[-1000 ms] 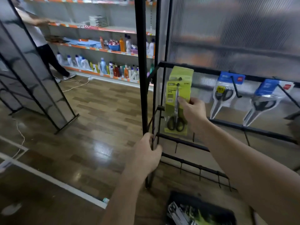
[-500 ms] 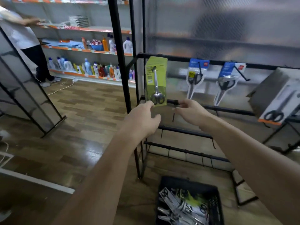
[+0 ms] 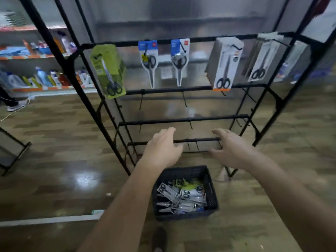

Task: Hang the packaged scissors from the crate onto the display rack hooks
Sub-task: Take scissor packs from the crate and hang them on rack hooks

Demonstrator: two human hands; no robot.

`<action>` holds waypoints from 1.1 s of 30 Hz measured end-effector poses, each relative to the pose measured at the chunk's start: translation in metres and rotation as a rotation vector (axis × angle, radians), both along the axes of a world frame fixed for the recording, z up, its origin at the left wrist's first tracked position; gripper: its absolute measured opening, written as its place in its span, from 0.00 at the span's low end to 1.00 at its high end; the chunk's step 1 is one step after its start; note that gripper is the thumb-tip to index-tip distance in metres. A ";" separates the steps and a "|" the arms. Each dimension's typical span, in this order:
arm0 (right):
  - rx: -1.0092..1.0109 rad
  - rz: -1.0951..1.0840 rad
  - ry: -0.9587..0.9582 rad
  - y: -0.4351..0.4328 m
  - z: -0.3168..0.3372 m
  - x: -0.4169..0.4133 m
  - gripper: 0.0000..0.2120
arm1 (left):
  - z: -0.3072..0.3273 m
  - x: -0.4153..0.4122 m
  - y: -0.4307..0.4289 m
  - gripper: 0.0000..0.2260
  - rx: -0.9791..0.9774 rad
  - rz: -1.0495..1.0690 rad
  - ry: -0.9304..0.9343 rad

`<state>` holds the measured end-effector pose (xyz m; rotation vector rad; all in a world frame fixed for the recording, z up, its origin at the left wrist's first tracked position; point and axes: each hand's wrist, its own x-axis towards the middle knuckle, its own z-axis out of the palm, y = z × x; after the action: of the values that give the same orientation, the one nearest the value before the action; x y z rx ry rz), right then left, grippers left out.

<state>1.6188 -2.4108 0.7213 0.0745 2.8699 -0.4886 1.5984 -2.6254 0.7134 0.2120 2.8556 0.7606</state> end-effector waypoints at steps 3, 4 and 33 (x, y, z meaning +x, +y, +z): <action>-0.001 -0.025 -0.017 0.018 -0.017 0.012 0.36 | -0.008 0.002 0.019 0.27 -0.051 -0.055 0.004; 0.001 -0.027 -0.025 0.021 -0.022 0.012 0.37 | -0.011 0.001 0.023 0.27 -0.068 -0.073 0.008; 0.017 0.121 -0.122 0.174 -0.090 -0.095 0.33 | -0.084 -0.090 0.196 0.26 -0.268 -0.066 -0.079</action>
<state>1.5235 -2.2363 0.6308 -0.0635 2.7394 -0.4210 1.5084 -2.4290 0.6294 0.2315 2.8202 0.3602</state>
